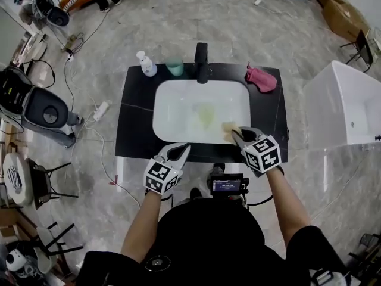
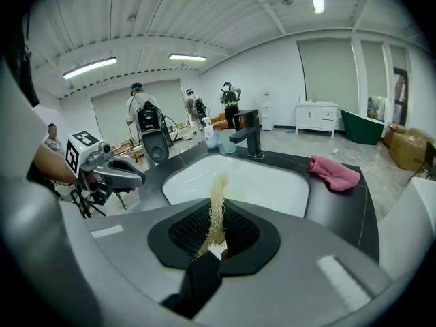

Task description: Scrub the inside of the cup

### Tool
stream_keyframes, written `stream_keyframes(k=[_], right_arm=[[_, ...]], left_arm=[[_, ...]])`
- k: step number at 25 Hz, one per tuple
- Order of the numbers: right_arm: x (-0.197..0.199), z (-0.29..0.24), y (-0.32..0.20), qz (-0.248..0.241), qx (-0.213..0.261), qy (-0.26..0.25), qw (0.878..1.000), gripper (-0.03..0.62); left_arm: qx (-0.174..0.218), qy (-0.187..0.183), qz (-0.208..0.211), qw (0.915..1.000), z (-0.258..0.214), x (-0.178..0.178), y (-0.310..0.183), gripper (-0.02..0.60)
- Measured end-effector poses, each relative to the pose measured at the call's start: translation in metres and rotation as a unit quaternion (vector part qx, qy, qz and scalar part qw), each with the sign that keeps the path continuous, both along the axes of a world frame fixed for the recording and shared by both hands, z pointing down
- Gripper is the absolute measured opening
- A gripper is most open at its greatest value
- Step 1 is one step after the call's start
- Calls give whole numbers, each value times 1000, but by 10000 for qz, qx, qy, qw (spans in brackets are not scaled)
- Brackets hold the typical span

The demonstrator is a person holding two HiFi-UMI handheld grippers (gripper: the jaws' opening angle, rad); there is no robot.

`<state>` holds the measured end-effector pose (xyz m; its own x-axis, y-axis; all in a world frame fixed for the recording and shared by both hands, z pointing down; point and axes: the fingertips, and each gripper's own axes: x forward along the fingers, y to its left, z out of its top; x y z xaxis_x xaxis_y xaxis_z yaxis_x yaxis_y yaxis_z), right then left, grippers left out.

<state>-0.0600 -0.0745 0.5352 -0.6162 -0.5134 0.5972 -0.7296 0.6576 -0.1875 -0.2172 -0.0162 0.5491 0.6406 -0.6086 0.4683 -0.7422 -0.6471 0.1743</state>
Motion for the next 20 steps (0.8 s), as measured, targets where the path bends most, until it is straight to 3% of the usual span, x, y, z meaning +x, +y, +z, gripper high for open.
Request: stream_keyframes(k=[7, 15, 20], right_arm=[[-25, -15, 60, 377, 308, 25, 9988, 43], [-37, -42, 111, 659, 574, -37, 9962, 43], [-40, -46, 126, 691, 653, 57, 9955, 43]], left_arm=[[457, 101, -91, 9989, -18, -35, 55, 0], [318, 595, -341, 9971, -19, -51, 102, 0], [327, 681, -308, 9967, -20, -52, 108, 0]])
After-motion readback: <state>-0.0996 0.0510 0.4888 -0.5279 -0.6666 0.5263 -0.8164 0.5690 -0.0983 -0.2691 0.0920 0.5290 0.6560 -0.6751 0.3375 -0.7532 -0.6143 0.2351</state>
